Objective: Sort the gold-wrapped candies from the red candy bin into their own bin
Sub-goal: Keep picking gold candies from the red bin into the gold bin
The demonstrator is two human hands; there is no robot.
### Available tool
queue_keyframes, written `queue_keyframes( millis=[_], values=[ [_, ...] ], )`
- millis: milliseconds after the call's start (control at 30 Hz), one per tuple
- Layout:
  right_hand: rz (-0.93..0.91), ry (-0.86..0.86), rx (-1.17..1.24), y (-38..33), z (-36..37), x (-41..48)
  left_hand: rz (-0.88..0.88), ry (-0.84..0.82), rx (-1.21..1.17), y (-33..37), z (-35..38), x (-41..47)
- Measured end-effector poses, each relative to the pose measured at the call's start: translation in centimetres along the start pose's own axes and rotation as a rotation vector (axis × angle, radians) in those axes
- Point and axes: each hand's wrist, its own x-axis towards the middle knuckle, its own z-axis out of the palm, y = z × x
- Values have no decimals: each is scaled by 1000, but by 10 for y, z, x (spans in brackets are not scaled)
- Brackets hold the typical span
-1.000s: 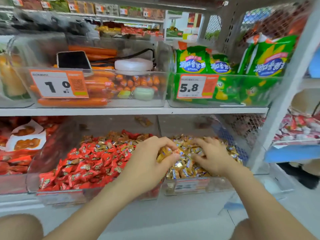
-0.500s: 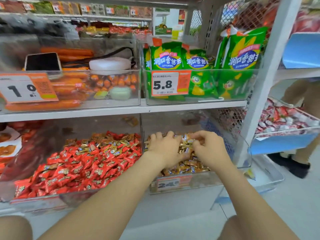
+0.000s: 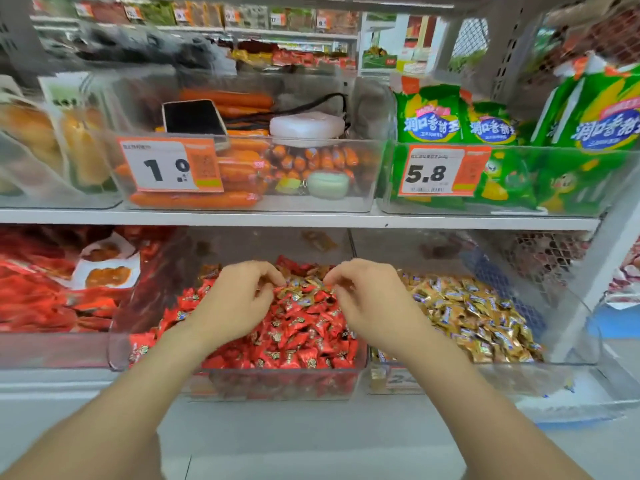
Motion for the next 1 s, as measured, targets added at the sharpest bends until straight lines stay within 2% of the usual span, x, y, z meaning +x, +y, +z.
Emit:
queue_keyframes(
  millis=[200, 300, 400, 467, 667, 767, 1000],
  values=[
    [-31, -221, -247, -7, 34, 40, 61, -62, 0, -10, 12, 22],
    [-85, -310, -347, -12, 37, 50, 104, -251, 43, -19, 20, 35],
    [-49, -326, -291, -12, 37, 54, 131, -454, 83, -22, 23, 43],
    [-10, -327, -257, -10, 37, 54, 131, -510, 96, -25, 24, 50],
    [26, -333, -186, -5, 30, 54, 135, -470, 168, -29, 33, 57],
    [38, -247, -49, -3, 22, 53, 130, -375, 183, -25, 37, 54],
    [94, -137, -22, -1, 16, 45, 76, -317, 20, -25, 26, 48]
  ],
)
